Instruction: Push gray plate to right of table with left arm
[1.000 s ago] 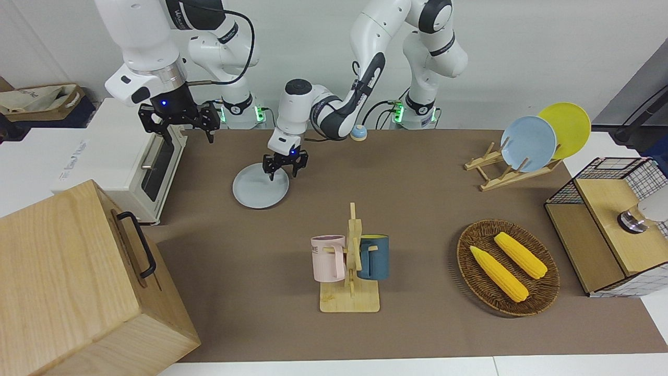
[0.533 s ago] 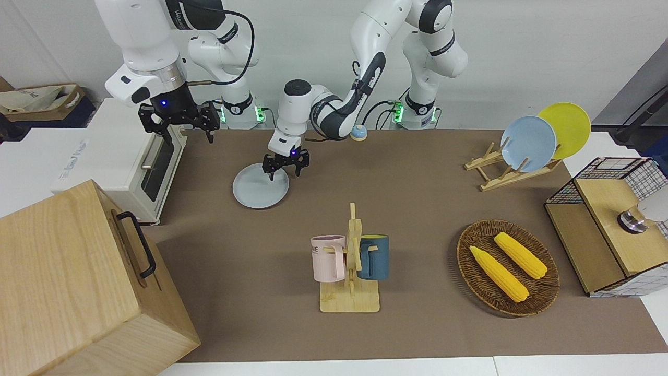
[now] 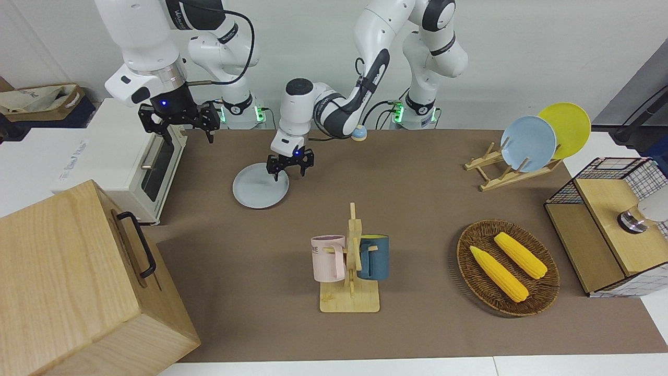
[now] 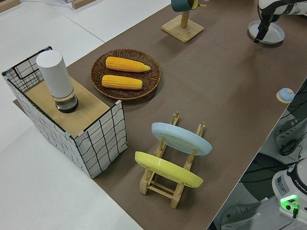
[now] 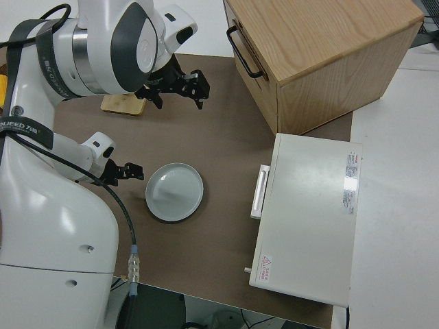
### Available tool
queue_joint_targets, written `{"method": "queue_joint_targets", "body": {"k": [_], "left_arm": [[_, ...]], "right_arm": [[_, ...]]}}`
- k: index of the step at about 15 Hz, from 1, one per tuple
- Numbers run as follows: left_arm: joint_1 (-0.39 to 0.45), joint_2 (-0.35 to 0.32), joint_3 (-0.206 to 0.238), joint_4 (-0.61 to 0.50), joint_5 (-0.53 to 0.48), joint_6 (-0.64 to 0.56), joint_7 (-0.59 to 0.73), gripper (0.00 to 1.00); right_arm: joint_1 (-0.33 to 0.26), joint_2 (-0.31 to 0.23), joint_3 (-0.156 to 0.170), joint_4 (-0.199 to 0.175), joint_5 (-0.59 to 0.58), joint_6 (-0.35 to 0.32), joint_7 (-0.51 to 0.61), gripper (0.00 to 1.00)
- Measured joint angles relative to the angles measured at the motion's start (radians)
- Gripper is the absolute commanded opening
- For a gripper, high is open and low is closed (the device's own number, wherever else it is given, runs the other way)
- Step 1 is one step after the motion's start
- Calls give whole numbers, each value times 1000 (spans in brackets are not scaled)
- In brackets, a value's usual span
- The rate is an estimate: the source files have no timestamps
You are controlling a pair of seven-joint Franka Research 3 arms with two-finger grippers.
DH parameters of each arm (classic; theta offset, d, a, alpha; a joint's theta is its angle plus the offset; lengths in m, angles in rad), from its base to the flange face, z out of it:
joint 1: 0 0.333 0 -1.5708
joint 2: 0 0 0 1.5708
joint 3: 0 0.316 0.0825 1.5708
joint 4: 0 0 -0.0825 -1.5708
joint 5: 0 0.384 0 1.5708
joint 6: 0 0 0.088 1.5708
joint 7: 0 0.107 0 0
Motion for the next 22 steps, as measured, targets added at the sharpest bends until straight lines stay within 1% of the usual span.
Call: {"method": "queue_joint_targets", "body": {"k": [4,6,8,10,15,22], "left_arm": [[78,-89,5,-39,-45,-95,132,991],[127,-144,7,-68,-85,-137,220,991],[177,-200,13,-86,-119,-216,316,991],[224,-245,17,-96,-128,-287,384,991],[329,-305,20,-103,-131,-426,527,991],[530,-381,25,-90,-130,-588,741,991]], "right_arm": [[0,0,0,0,0,0,0,983],[0,0,0,0,0,0,0,983],[0,0,0,0,0,0,0,983],[0,0,0,0,0,0,0,983],[0,0,0,0,0,0,0,983],[0,0,0,0,0,0,0,983]]}}
